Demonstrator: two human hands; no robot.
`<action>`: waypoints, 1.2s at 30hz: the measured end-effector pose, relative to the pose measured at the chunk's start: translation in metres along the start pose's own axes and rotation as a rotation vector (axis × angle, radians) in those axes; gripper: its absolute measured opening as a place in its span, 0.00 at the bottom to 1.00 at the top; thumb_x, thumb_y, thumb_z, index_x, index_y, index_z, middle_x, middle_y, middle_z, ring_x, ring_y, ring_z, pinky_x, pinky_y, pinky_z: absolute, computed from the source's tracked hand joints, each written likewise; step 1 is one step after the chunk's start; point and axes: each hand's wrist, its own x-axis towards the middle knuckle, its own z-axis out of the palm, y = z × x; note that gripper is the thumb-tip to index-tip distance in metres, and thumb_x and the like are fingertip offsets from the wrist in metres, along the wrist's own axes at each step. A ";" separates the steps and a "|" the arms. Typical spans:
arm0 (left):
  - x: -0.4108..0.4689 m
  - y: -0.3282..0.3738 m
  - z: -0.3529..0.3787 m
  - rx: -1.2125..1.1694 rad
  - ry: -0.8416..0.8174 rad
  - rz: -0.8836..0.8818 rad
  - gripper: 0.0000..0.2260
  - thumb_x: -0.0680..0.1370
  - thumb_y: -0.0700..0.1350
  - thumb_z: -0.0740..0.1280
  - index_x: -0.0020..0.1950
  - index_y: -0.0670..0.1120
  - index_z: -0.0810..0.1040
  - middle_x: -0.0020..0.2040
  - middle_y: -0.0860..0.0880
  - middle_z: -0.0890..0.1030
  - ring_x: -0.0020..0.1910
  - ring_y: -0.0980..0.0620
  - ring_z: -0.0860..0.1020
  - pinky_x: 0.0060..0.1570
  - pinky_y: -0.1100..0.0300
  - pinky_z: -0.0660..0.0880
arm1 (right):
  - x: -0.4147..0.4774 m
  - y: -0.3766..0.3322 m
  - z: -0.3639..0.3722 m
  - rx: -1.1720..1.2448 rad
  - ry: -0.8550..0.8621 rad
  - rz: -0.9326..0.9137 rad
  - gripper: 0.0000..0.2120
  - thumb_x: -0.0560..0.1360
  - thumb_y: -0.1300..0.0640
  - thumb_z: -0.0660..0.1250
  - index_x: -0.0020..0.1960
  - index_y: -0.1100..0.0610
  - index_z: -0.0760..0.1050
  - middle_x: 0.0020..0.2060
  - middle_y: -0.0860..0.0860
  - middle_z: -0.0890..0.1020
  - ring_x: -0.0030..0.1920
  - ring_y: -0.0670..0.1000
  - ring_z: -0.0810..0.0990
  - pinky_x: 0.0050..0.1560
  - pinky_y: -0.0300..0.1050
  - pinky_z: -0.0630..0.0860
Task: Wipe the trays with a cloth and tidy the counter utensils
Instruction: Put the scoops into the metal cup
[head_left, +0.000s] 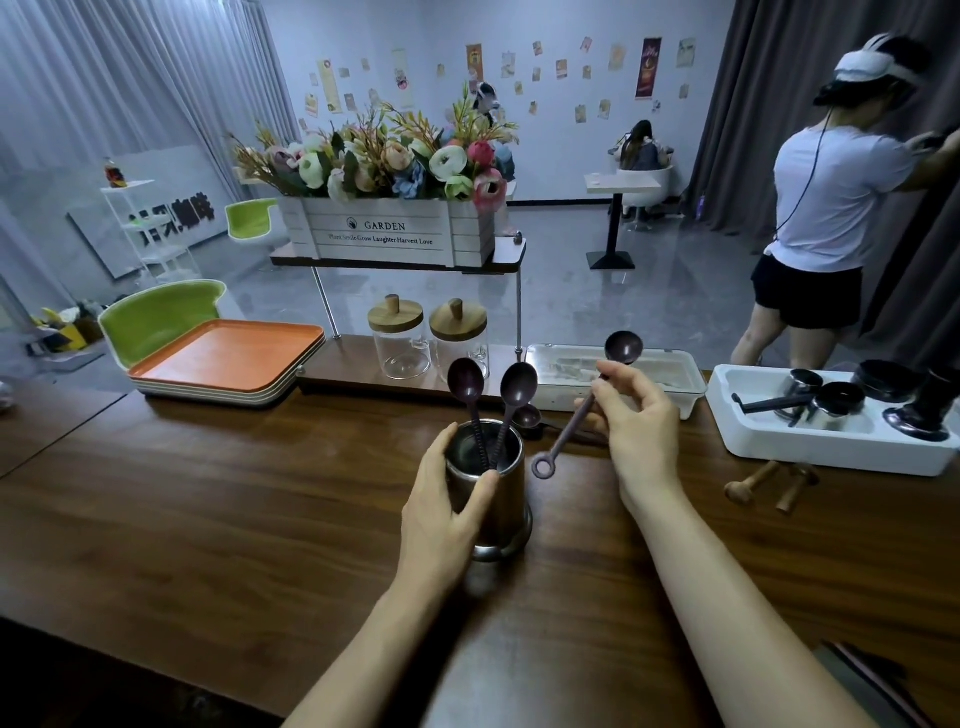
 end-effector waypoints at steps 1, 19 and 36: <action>-0.001 0.000 0.000 -0.010 0.006 -0.007 0.29 0.74 0.65 0.68 0.75 0.61 0.68 0.70 0.62 0.75 0.70 0.60 0.73 0.70 0.49 0.72 | -0.001 -0.001 0.004 0.014 0.010 -0.013 0.09 0.79 0.64 0.67 0.57 0.55 0.80 0.51 0.57 0.81 0.48 0.56 0.85 0.44 0.43 0.83; -0.002 -0.003 0.003 -0.044 0.073 -0.022 0.30 0.70 0.62 0.75 0.70 0.63 0.71 0.66 0.63 0.77 0.65 0.61 0.77 0.64 0.50 0.77 | -0.032 0.030 0.028 -0.500 -0.204 -0.209 0.10 0.76 0.59 0.72 0.53 0.45 0.82 0.45 0.41 0.85 0.48 0.39 0.82 0.53 0.43 0.80; 0.010 -0.008 0.007 0.010 0.161 0.004 0.34 0.69 0.68 0.72 0.72 0.57 0.72 0.65 0.62 0.76 0.64 0.63 0.76 0.60 0.61 0.75 | -0.025 0.038 0.024 -0.647 -0.453 -0.226 0.11 0.79 0.51 0.67 0.60 0.44 0.82 0.60 0.37 0.80 0.62 0.29 0.72 0.57 0.24 0.70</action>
